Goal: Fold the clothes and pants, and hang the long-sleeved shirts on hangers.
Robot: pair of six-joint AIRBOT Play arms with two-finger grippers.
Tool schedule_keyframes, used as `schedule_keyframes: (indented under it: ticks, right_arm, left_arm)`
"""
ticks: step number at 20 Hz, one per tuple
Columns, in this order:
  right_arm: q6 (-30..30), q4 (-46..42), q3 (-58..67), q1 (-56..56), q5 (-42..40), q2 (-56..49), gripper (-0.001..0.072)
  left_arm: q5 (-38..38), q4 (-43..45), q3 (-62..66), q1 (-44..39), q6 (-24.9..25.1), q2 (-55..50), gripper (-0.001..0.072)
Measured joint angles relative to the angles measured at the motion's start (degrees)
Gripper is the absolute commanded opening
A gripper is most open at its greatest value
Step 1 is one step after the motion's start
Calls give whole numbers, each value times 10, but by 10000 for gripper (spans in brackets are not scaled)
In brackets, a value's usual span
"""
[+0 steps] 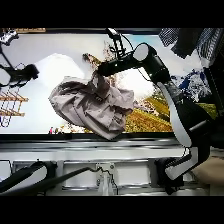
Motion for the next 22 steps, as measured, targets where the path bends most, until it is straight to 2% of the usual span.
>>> schedule_keyframes:
  ticks: [5, 9, 10, 14, 15, 22]
  right_arm:
    - [4, 3, 0, 0, -12, -7, 31]
    - [-2, 2, 0, 0, -14, -8, 31]
    - [-3, 2, 0, 0, -15, -8, 31]
    - [-9, 2, 0, 2, -13, -8, 32]
    - [-12, 2, 0, 2, -12, -8, 32]
    - [-37, -2, 0, 10, -6, -8, 31]
  left_arm:
    - [-87, -4, 0, 120, 62, 31, 449]
    - [-106, -4, -2, 221, 148, 50, 440]
    - [-106, -4, -3, 245, 167, 50, 402]
    - [-80, -4, -5, 298, 245, 30, 398]
    - [-70, -4, -6, 304, 261, 21, 340]
    - [-16, -6, -6, 315, 300, -42, 338]
